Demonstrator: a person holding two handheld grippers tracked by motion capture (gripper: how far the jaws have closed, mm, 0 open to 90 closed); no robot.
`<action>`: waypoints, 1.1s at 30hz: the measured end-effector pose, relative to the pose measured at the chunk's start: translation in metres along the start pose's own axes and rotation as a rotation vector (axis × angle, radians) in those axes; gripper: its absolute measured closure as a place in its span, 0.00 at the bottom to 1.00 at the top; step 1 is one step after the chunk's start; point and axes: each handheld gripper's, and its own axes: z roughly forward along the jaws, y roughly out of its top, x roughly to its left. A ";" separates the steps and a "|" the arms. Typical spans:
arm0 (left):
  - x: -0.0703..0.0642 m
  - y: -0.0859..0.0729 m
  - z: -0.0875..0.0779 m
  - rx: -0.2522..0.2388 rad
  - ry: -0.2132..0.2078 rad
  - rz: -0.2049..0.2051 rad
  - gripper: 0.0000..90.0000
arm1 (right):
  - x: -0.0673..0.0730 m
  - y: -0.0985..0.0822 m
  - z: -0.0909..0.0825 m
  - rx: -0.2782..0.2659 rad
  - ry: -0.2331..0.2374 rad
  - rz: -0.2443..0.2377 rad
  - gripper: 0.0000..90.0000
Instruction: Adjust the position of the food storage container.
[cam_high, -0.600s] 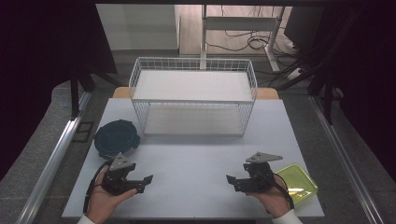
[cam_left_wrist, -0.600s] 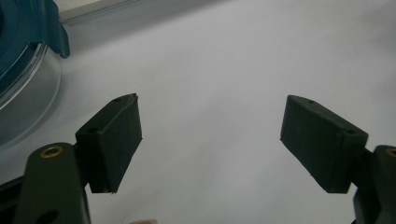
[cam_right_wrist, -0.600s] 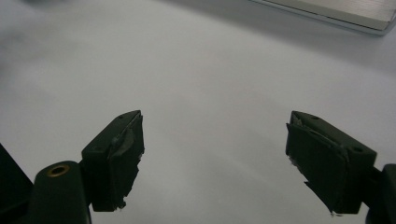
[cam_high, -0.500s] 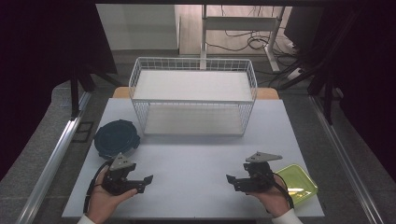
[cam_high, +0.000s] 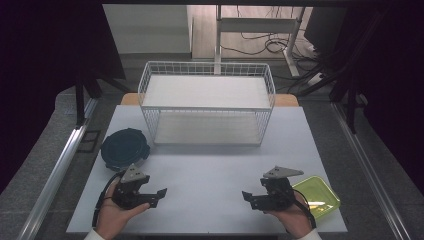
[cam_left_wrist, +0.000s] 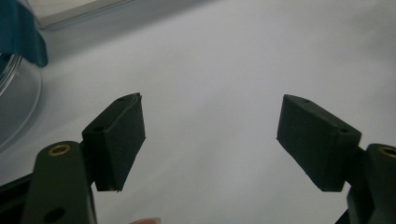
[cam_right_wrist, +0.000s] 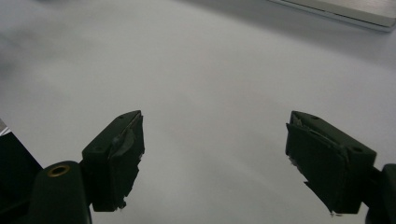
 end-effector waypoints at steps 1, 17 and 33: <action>0.000 0.001 0.001 0.005 -0.003 0.003 0.27 | -0.001 0.000 0.000 -0.003 -0.002 0.003 0.22; 0.002 0.019 -0.006 -0.011 -0.009 0.042 0.28 | -0.003 0.000 0.000 -0.011 -0.010 0.010 0.22; 0.025 0.038 -0.025 0.006 -0.028 0.048 0.36 | -0.006 0.002 -0.003 -0.034 -0.015 0.014 0.21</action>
